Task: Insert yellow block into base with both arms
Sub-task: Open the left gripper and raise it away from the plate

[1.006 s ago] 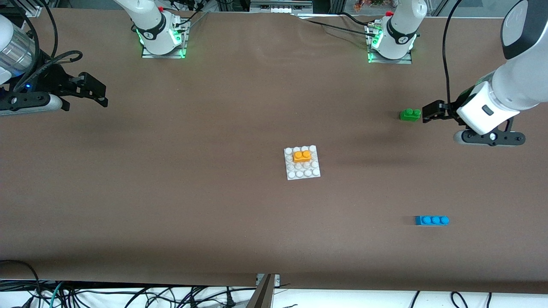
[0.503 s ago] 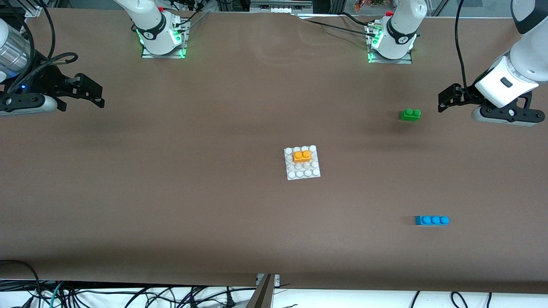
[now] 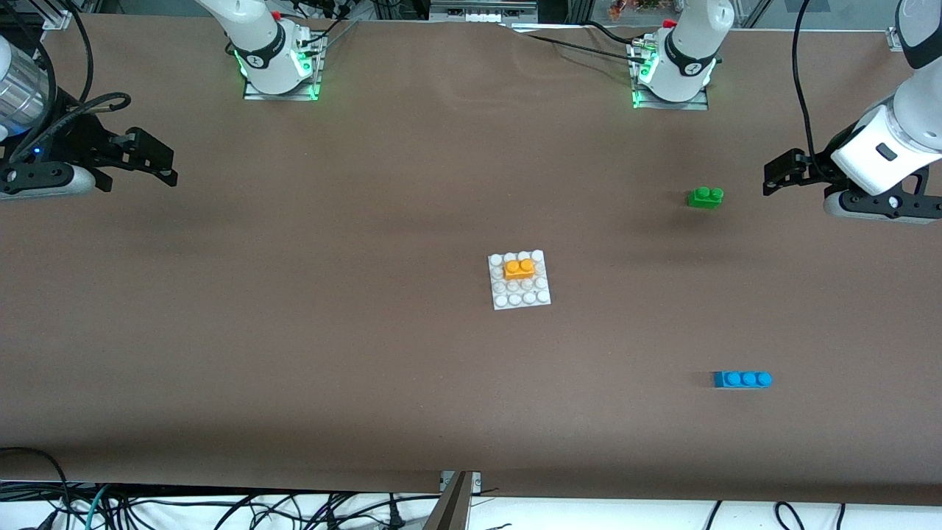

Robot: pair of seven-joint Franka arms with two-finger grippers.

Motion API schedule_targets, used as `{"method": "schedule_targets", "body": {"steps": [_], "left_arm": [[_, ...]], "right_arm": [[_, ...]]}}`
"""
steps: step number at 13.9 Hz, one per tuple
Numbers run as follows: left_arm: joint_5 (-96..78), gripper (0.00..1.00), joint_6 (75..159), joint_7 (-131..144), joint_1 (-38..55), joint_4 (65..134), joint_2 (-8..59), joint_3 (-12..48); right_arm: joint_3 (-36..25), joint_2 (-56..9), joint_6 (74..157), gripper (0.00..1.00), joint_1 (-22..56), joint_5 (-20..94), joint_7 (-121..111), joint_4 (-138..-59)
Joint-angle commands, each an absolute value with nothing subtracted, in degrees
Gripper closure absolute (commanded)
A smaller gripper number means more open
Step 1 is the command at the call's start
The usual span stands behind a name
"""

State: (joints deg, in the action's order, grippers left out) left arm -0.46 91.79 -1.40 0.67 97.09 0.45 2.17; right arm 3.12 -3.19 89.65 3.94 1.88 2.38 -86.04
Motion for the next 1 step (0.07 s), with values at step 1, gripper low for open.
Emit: {"method": "schedule_targets", "body": {"steps": [1], "left_arm": [[-1.1,0.00,90.2,-2.5,0.0,95.4,0.8,3.3]], "right_arm": [[3.1,-3.0,88.9,0.01,3.8,2.8,2.6,-85.6]]}}
